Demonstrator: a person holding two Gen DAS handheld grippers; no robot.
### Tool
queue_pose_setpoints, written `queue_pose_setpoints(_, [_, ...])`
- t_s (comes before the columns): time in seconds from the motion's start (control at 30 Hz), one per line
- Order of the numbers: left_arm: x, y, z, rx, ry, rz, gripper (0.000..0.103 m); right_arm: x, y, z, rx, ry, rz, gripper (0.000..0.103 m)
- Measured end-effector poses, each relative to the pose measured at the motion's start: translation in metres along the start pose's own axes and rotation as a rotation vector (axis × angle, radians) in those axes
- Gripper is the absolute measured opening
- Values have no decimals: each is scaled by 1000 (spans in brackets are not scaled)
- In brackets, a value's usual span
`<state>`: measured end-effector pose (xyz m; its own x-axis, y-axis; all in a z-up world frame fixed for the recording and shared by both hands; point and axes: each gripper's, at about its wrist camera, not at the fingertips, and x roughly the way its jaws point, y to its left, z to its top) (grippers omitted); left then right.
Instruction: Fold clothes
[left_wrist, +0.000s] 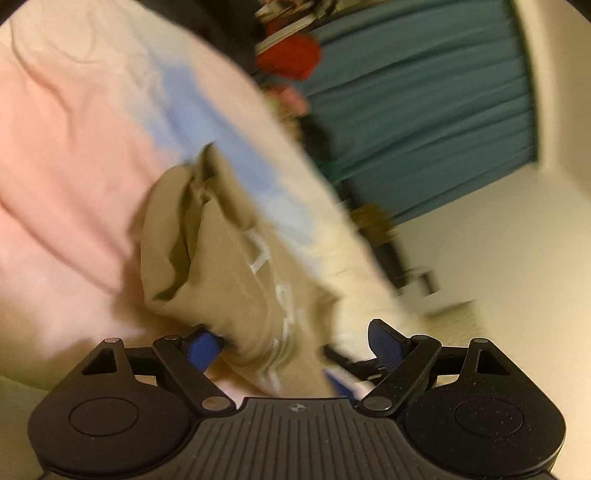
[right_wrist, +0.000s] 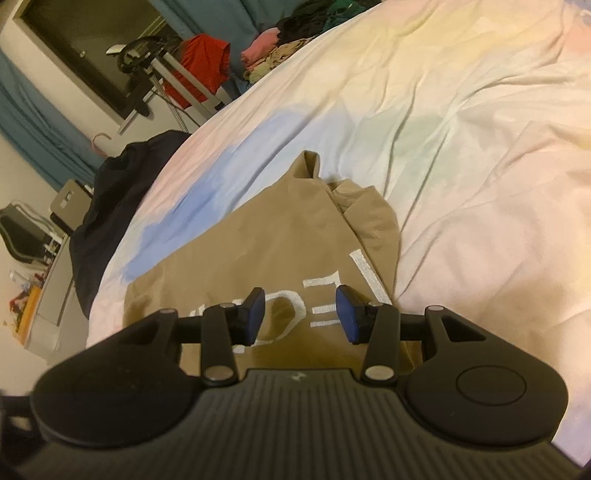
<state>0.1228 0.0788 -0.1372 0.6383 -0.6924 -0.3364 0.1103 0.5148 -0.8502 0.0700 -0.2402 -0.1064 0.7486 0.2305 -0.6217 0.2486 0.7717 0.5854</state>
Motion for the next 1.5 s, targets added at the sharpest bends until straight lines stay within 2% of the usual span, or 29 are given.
queue_pose_setpoints(0.03, [-1,2,0,-18,-5,-17,86,0,-1,0,9,0,2,45])
queue_pose_setpoints(0.13, [11,19,2,-108,59,87,84,1,-3,0,27,5,8,45])
queue_pose_setpoints(0.2, [20,37,0,-213,110,145,79,1,-3,0,32,6,10,45])
queue_pose_setpoints(0.27, [21,43,3,-255,99,132,80,1,-4,0,35,6,11,45])
queue_pose_setpoints(0.33, [19,39,6,-252,70,78,80,1,-4,0,39,5,12,45])
queue_pose_setpoints(0.43, [16,26,10,-193,16,-15,80,-2,-5,1,52,-10,4,47])
queue_pose_setpoints(0.5, [18,18,12,-145,1,-34,82,-10,-7,4,76,-42,3,47])
queue_pose_setpoints(0.53, [22,16,13,-136,9,-5,82,-15,-9,7,98,-64,18,47])
queue_pose_setpoints(0.6, [35,23,15,-166,45,88,76,-27,-12,11,142,-103,57,47])
queue_pose_setpoints(0.63, [41,28,16,-193,61,126,65,-32,-13,12,164,-106,101,47])
queue_pose_setpoints(0.67, [42,31,16,-229,56,118,56,-36,-12,12,185,-93,153,49])
queue_pose_setpoints(0.7, [42,34,16,-266,51,110,54,-39,-11,11,204,-69,205,55])
queue_pose_setpoints(0.73, [42,36,17,-298,46,99,47,-41,-9,9,219,-39,252,73])
queue_pose_setpoints(0.77, [40,33,18,-294,38,76,36,-42,-7,5,230,0,297,91])
queue_pose_setpoints(0.8, [39,29,21,-275,35,70,32,-41,-5,0,250,38,342,93])
queue_pose_setpoints(0.97, [38,12,27,-217,5,32,26,-6,-3,-30,447,254,514,93])
queue_pose_setpoints(1.03, [36,14,27,-228,-6,18,26,12,-6,-39,527,309,536,93])
queue_pose_setpoints(1.13, [34,22,30,-268,-20,-15,25,29,-16,-49,640,333,514,92])
queue_pose_setpoints(1.2, [33,24,32,-282,-29,-24,25,30,-25,-51,689,289,480,92])
queue_pose_setpoints(1.27, [33,26,33,-293,-37,-29,25,22,-37,-47,704,178,401,91])
queue_pose_setpoints(1.3, [33,27,33,-296,-41,-28,25,16,-43,-45,712,121,358,85])
queue_pose_setpoints(1.33, [33,28,32,-300,-43,-28,25,13,-48,-43,722,82,321,73])
queue_pose_setpoints(1.37, [33,28,32,-305,-42,-28,25,11,-52,-42,731,60,290,72])
queue_pose_setpoints(1.4, [34,29,33,-306,-42,-27,25,11,-54,-41,733,47,266,69])
queue_pose_setpoints(1.47, [29,34,34,-298,-39,-27,25,13,-53,-42,714,39,238,51])
queue_pose_setpoints(1.5, [24,31,32,-286,-37,-19,25,12,-50,-41,691,36,228,49])
